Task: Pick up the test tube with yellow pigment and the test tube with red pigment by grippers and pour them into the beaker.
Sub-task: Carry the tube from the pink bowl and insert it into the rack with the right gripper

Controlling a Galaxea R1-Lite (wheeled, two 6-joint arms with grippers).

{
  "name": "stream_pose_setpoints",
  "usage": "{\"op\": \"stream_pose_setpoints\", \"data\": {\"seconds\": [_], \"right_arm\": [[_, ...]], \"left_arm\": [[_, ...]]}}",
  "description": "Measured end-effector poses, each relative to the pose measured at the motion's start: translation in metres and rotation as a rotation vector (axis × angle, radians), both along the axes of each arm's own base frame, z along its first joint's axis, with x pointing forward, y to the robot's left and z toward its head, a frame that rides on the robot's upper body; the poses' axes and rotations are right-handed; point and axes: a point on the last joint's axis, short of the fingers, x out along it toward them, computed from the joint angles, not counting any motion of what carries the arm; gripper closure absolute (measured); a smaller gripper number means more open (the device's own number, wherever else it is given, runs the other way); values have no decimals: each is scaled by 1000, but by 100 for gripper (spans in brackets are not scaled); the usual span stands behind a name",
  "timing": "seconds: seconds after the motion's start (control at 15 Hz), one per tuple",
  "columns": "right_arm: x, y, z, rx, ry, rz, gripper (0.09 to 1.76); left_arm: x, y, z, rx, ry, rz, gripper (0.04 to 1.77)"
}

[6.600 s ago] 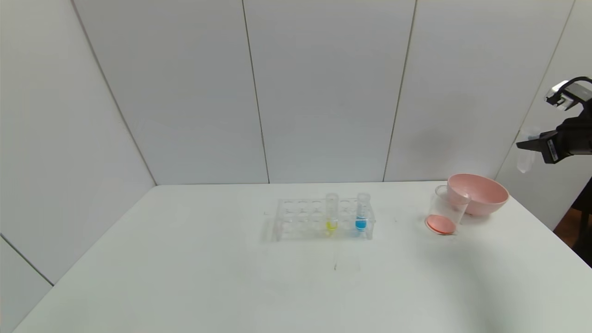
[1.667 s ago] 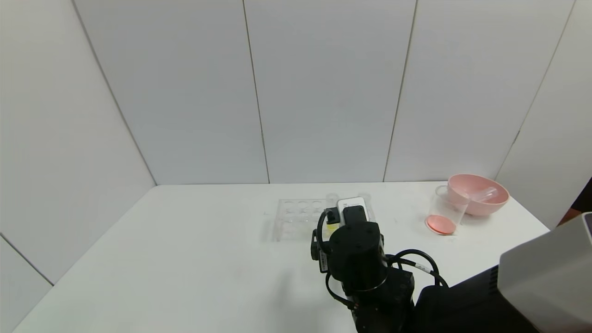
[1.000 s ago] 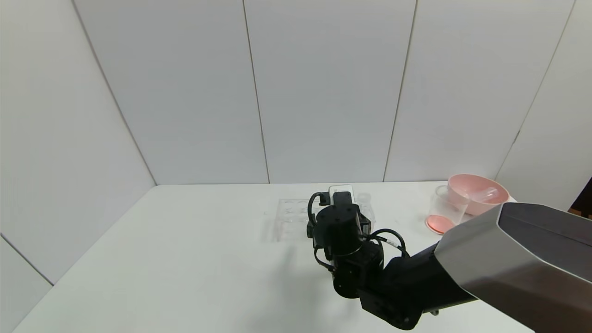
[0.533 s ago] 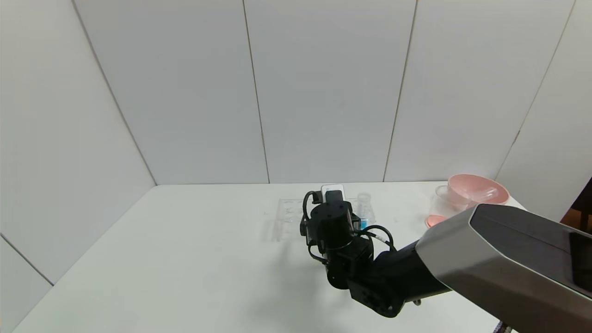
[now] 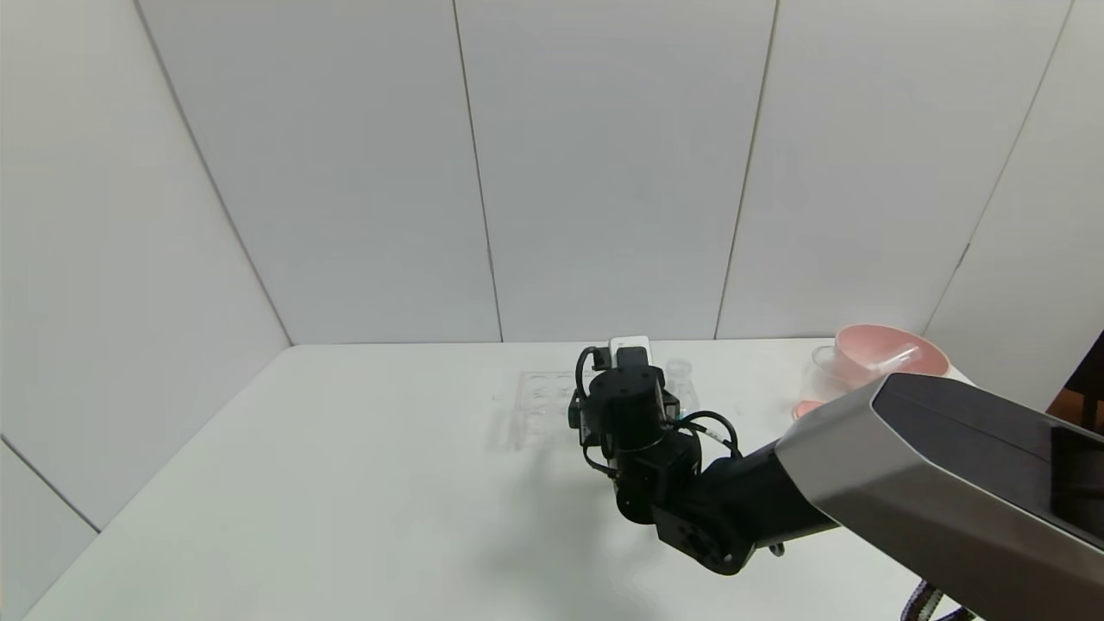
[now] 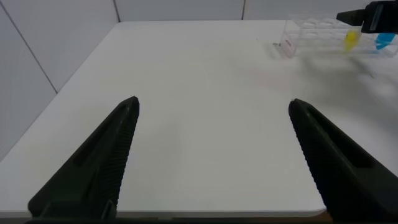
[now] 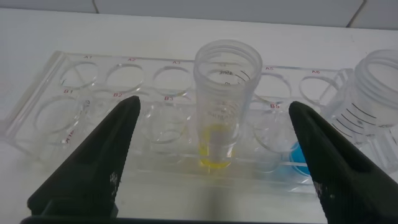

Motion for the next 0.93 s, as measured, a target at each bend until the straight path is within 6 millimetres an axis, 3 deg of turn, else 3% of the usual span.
{"op": "stream_pose_setpoints", "data": {"seconds": [0.47, 0.67, 0.93], "right_arm": [[1, 0, 2, 7, -7, -2, 14], [2, 0, 2, 8, -8, -2, 64], [2, -1, 2, 8, -8, -3, 109]], "left_arm": [[0, 0, 0, 0, 0, 0, 9], [0, 0, 0, 0, 0, 0, 9], [0, 0, 0, 0, 0, 0, 9]]}}
